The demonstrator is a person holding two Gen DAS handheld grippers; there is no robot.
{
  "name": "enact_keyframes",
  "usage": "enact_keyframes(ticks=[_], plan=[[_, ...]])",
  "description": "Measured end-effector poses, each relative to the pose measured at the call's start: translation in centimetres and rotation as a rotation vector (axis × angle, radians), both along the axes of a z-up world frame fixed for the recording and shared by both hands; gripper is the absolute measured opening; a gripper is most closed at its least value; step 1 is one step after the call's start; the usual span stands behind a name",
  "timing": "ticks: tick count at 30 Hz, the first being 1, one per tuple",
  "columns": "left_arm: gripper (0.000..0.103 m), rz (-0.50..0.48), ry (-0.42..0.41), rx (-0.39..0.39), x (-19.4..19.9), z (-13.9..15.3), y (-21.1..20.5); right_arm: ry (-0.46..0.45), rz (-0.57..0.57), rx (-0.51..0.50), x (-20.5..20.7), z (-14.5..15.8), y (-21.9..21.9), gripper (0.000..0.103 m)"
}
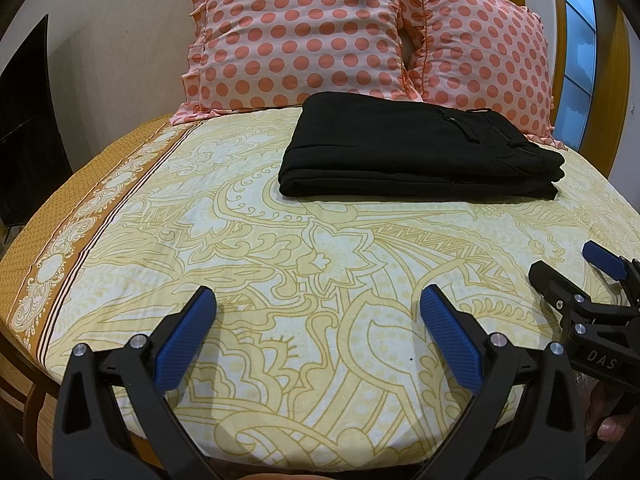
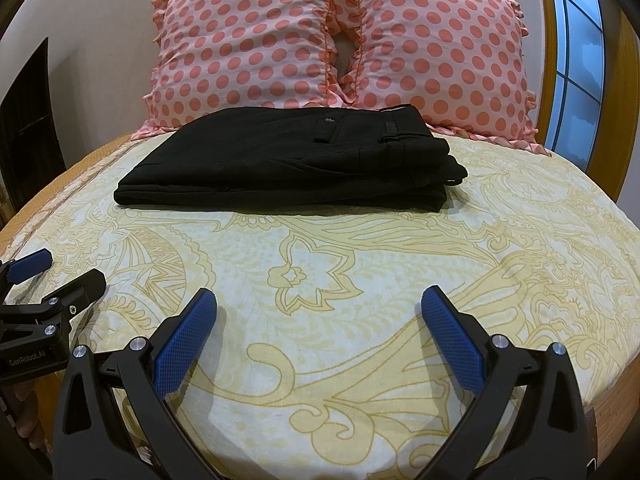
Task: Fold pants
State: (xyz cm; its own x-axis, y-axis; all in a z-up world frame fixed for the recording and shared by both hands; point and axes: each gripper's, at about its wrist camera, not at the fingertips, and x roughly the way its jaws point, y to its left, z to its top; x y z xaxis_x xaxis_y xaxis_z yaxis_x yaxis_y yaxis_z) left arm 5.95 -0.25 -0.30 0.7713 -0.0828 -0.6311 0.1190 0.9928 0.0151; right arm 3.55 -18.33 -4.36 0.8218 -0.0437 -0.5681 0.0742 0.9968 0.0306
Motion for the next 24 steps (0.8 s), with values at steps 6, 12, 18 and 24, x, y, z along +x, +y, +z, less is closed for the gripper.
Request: enact_keyframes(ticks=[6, 12, 18, 24], plan=[[0.101, -0.001, 0.000, 0.000, 0.02, 0.00, 0.01, -0.001, -0.002, 0.000, 0.00, -0.03, 0.06, 0.102], [0.101, 0.002, 0.004, -0.001, 0.05, 0.11, 0.05, -0.002, -0.003, 0.000, -0.02, -0.02, 0.12, 0.102], [0.101, -0.001, 0.002, 0.000, 0.06, 0.11, 0.13, -0.003, -0.005, 0.000, -0.01, -0.03, 0.17, 0.102], [0.101, 0.000, 0.001, 0.000, 0.10, 0.16, 0.08, -0.003, -0.004, 0.000, 0.03, -0.04, 0.18, 0.102]])
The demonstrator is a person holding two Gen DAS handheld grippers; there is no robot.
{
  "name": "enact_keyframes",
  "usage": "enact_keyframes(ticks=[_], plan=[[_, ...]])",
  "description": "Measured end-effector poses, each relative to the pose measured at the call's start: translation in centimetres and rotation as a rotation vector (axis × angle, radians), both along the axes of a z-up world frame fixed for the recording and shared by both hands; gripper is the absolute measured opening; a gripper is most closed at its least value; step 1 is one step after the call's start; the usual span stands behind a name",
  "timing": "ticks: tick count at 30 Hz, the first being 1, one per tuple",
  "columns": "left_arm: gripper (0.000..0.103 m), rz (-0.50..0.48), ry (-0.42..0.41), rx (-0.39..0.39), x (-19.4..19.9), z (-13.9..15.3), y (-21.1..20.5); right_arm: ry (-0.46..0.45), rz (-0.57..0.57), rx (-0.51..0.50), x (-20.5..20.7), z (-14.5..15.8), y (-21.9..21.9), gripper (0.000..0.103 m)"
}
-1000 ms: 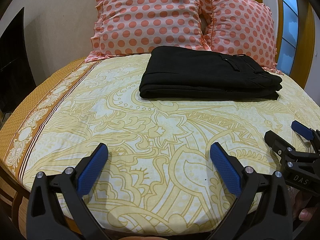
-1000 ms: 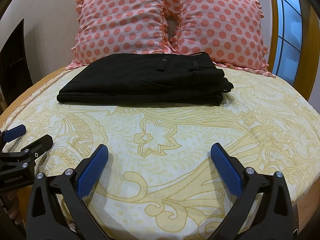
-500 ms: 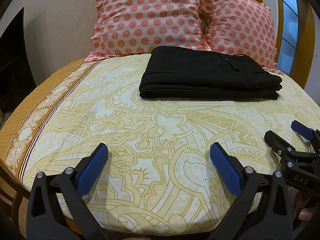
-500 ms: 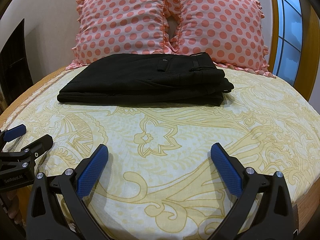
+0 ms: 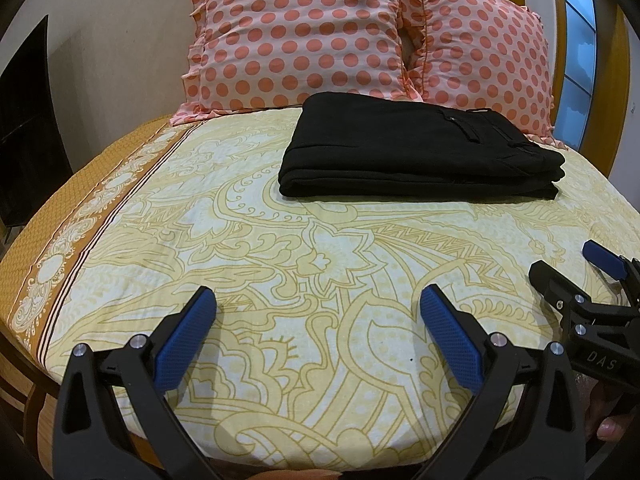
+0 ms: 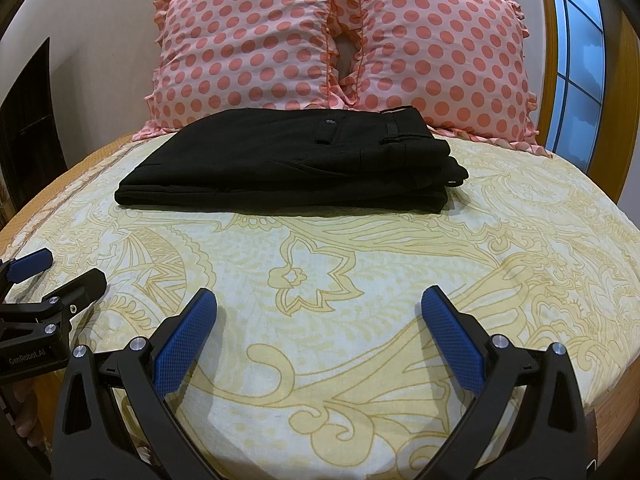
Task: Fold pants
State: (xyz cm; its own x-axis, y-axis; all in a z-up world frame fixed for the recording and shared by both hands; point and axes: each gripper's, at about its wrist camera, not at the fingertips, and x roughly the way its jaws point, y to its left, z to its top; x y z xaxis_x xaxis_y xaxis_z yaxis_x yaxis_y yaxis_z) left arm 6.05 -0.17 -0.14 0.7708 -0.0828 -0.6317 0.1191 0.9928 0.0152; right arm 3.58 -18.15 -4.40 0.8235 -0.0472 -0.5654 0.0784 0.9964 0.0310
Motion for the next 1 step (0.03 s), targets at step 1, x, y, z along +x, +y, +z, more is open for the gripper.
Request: enact_keyframes(ticks=[1], plan=[[0.101, 0.001, 0.000, -0.001, 0.00, 0.00, 0.00, 0.000, 0.000, 0.000, -0.03, -0.01, 0.01, 0.102]])
